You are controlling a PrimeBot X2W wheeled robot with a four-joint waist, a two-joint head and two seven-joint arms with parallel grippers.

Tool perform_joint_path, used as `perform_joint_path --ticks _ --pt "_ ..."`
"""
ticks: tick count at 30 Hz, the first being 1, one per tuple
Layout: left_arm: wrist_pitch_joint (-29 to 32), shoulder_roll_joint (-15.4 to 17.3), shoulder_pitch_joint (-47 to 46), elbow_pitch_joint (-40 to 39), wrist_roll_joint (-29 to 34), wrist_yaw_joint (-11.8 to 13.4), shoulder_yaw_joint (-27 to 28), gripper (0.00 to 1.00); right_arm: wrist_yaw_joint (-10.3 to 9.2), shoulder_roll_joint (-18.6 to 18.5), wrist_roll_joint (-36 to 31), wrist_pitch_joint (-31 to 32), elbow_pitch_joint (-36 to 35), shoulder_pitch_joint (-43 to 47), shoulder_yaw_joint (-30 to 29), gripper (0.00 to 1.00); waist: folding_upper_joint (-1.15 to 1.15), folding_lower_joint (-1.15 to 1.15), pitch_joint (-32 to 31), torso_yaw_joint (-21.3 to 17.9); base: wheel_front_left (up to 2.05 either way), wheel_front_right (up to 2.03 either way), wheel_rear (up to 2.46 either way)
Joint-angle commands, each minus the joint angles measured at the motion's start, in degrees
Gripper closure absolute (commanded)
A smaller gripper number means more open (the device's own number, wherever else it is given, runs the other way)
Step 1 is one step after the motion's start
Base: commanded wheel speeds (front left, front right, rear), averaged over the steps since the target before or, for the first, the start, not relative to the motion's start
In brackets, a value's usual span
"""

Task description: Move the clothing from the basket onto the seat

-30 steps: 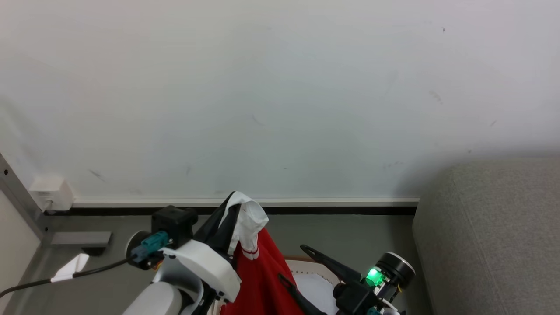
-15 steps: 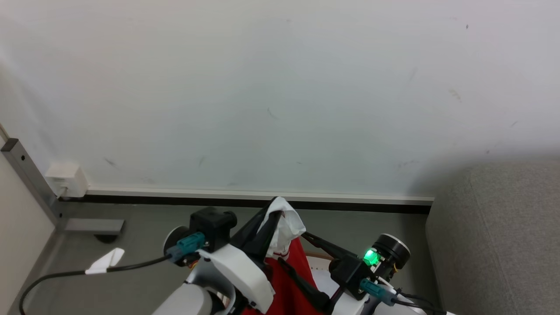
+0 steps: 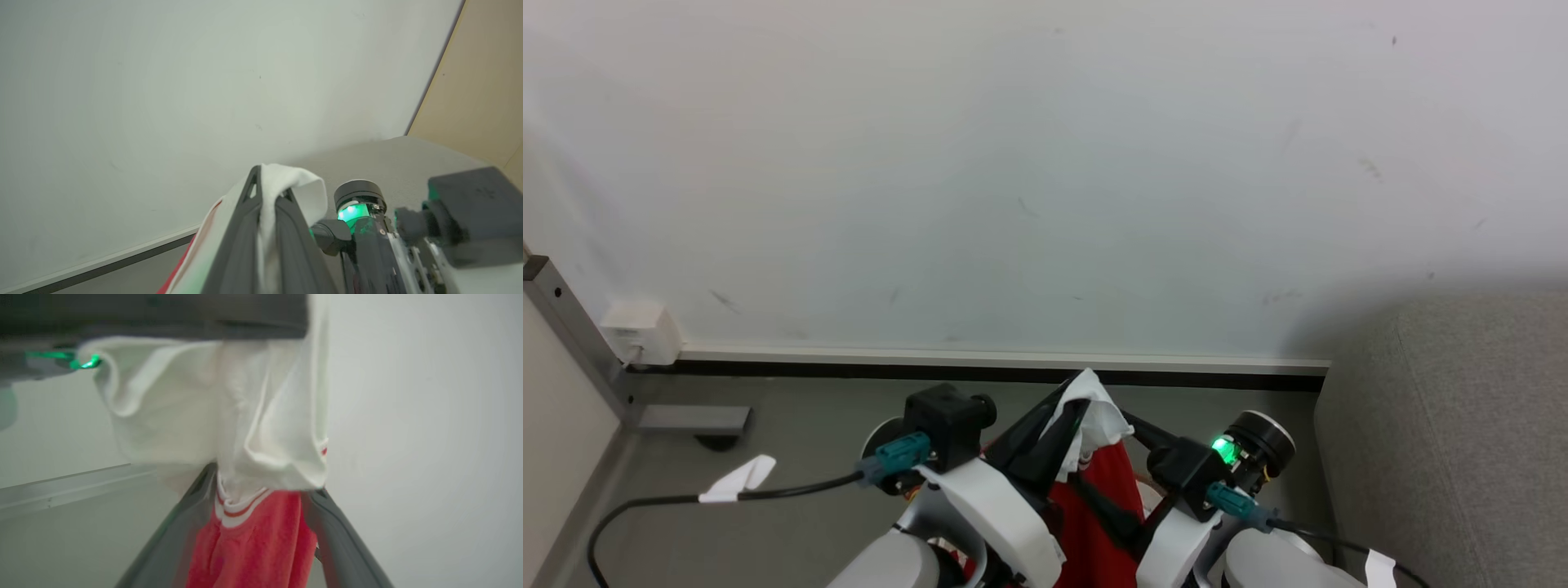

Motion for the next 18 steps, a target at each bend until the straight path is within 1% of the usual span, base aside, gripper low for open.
perform_joint_path --ticks 1,3,4,5,6,7,8,9,13,17,18 --pt "-0.03 0.26 0.51 -0.47 -0.89 -0.06 0.16 1.0 -0.13 -0.12 0.25 0.02 -0.37 -0.5 -0.98 0.0 0.0 0.0 0.02 -0.24 0.0 0.0 0.0" --pt "-0.11 0.29 0.64 -0.65 -1.11 0.12 0.26 1.0 -0.14 -0.11 0.02 0.02 -0.52 -0.43 -1.41 0.0 0.0 0.0 0.06 -0.52 0.0 0.0 0.0" --pt "-0.16 0.3 0.71 -0.71 -1.17 0.2 0.28 1.0 -0.13 -0.11 -0.21 0.02 -0.21 -0.35 -1.51 0.04 0.0 0.0 0.05 -0.65 0.0 0.0 0.0" --pt "-0.16 0.3 0.71 -0.71 -1.17 0.2 0.28 1.0 -0.13 -0.11 -0.21 0.02 -0.21 -0.35 -1.51 0.04 0.0 0.0 0.05 -0.65 0.0 0.0 0.0" --pt "-0.15 0.28 0.73 -0.78 -1.2 0.27 0.25 1.0 -0.14 -0.12 -0.14 0.02 0.35 -0.15 -1.34 0.47 0.0 0.0 0.06 -0.75 0.0 0.0 0.0" --pt "-0.12 0.25 0.7 -0.83 -1.23 0.3 0.21 1.0 -0.14 -0.11 0.14 0.02 0.96 -0.03 -0.82 0.7 0.0 0.0 0.09 -0.82 0.0 0.0 0.0" --pt "-0.1 0.24 0.66 -0.87 -1.17 0.31 0.17 1.0 -0.14 -0.11 0.55 0.02 1.46 -0.03 -0.62 0.89 0.0 0.0 0.1 -0.91 0.0 0.0 0.0" --pt "-0.09 0.25 0.62 -0.94 -1.25 0.33 0.17 1.0 -0.14 -0.13 0.98 0.02 1.95 -0.09 -0.43 1.0 0.0 0.0 0.13 -1.0 0.0 0.0 0.0" --pt "-0.25 0.72 0.48 -0.87 -1.24 0.54 0.65 1.0 -0.14 -0.14 3.56 0.03 3.37 -0.61 0.41 1.0 0.0 0.0 0.5 -1.53 0.0 0.0 0.0" --pt "-0.95 1.41 0.54 -0.31 -0.57 1.1 1.06 1.0 -0.14 -0.15 5.05 0.02 3.94 -1.52 -1.04 1.0 0.0 0.0 1.1 -2.42 0.0 0.0 0.0" --pt "-1.14 1.51 0.69 -0.11 -0.34 1.25 1.08 0.78 -0.14 -0.15 5.45 0.02 3.92 -1.41 -1.58 1.0 0.0 0.0 1.21 -2.67 0.0 0.0 0.0"
